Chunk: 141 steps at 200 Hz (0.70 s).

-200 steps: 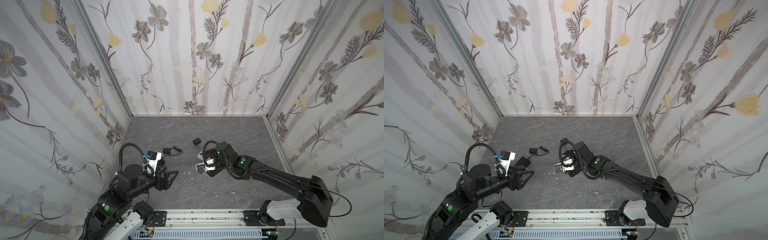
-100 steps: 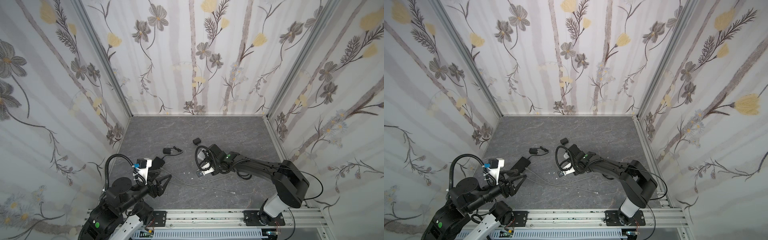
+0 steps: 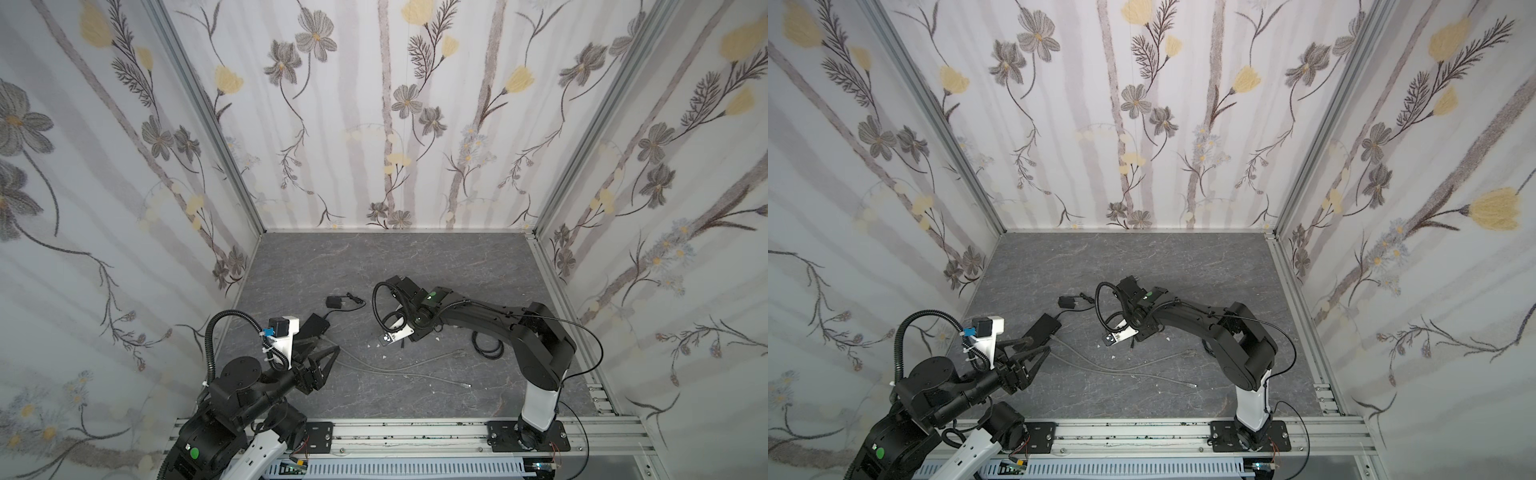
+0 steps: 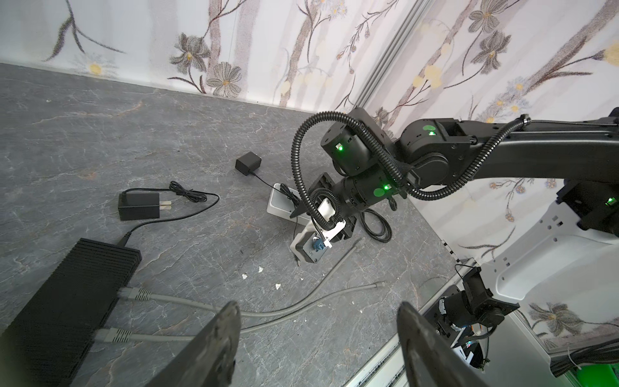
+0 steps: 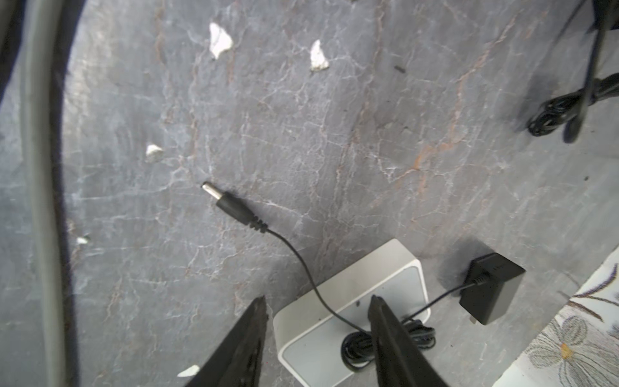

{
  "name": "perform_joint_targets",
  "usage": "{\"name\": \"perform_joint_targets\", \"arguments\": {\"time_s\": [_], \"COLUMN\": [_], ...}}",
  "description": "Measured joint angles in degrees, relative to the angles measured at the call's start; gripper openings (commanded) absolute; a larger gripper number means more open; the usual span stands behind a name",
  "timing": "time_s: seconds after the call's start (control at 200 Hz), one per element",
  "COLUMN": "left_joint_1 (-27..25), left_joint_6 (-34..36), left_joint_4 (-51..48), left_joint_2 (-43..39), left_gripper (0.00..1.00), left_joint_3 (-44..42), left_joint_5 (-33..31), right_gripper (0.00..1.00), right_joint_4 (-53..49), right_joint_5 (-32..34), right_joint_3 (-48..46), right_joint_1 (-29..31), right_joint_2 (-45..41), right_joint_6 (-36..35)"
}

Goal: Insert the plug into the switch port

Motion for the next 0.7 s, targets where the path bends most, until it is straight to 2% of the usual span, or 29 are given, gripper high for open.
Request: {"name": "perform_joint_targets", "arguments": {"time_s": [0.03,0.06,0.29,0.704], "left_joint_1": [0.04,0.04,0.13,0.13], "left_joint_6": [0.0,0.0,-0.02,-0.17], "left_joint_4": [0.0,0.02,0.02,0.0], "left_joint_2": [-0.04,-0.07,-0.17,-0.26], "left_gripper": [0.75,0.75,0.74,0.74], "left_joint_3": [0.0,0.0,0.0,0.0], "left_joint_5": [-0.04,-0.07,-0.22,-0.22], "right_gripper": [0.36,0.35,0.35,0.34], "right_joint_4": [-0.26,-0.48,-0.39,-0.68], "right_joint_5": [0.02,0.15,3.39,6.78], "right_joint_3": [0.11,0.33,2.91,4.66], "right_joint_1": [0.0,0.11,1.79,2.69], "right_joint_2": [0.52,1.2,5.35,8.55], "right_joint_6": [0.02,0.07,3.65,5.14]}}
